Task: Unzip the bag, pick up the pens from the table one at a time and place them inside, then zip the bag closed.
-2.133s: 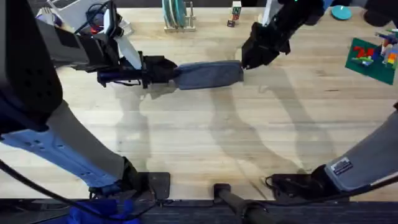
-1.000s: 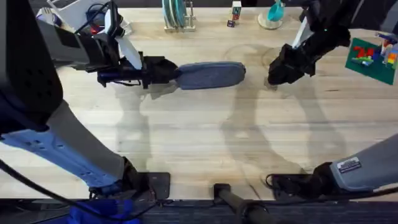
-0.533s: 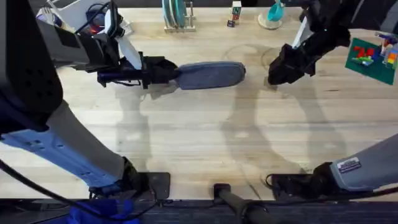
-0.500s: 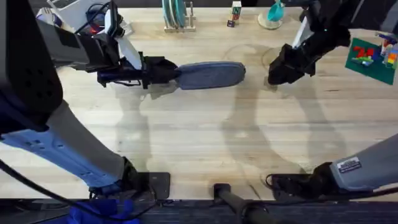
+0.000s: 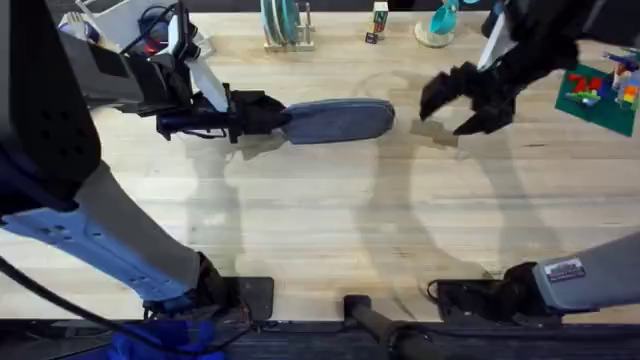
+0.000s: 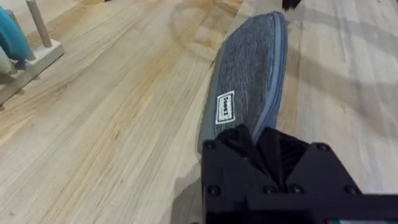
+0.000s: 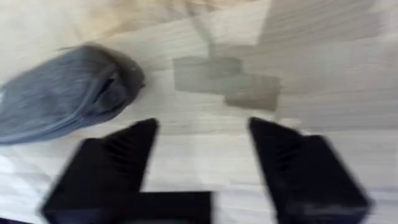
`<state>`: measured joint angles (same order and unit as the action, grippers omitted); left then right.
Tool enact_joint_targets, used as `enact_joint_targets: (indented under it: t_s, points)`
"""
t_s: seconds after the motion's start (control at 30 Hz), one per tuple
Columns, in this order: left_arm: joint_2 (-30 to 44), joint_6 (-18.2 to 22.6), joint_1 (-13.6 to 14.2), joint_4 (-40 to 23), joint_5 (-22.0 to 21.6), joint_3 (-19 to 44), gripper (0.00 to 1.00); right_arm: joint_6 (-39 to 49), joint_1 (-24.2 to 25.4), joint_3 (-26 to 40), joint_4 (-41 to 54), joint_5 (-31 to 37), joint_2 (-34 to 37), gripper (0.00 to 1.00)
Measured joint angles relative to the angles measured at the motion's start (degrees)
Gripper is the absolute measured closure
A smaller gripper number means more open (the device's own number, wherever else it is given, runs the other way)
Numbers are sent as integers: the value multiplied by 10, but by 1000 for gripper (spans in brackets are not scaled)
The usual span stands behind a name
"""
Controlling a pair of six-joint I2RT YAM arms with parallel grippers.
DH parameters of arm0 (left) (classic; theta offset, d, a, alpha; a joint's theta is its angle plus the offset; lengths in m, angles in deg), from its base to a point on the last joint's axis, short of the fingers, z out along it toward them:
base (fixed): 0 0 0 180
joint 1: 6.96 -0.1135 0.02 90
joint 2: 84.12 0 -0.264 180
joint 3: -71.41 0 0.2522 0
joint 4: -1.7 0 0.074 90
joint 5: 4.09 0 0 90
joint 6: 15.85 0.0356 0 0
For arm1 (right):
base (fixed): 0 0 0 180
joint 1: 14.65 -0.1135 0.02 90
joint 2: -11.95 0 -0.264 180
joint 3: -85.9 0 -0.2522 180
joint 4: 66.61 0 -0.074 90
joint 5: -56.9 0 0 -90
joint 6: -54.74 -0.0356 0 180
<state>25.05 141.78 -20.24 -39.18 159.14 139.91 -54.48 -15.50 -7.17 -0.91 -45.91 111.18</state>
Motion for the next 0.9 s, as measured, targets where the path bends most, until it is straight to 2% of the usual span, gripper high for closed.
enact_joint_targets:
  t_s: [0.03,0.1,0.4,0.63,0.67,0.7,0.83,0.87,0.9]
  points:
    - [0,0,0,0,0,0,959,0,0,0,0,0,-14,69]
    - [0,0,0,-1,0,0,959,2,0,0,2,1,-41,12]
    - [0,0,0,-1,0,0,959,2,0,2,34,1,-146,5]
    - [0,0,0,-1,0,0,945,13,0,29,67,1,-202,5]
    - [0,0,0,-1,-1,0,897,15,0,32,67,1,-209,5]
    - [0,1,-1,-1,-9,0,775,16,0,34,68,1,-217,5]
    - [0,-1,-13,-2,-29,0,159,17,0,37,69,1,-245,5]
    - [0,-3,-16,-3,-32,0,45,17,0,37,69,1,-251,5]
    - [0,-4,-17,-3,-34,0,18,17,0,37,69,1,-256,5]
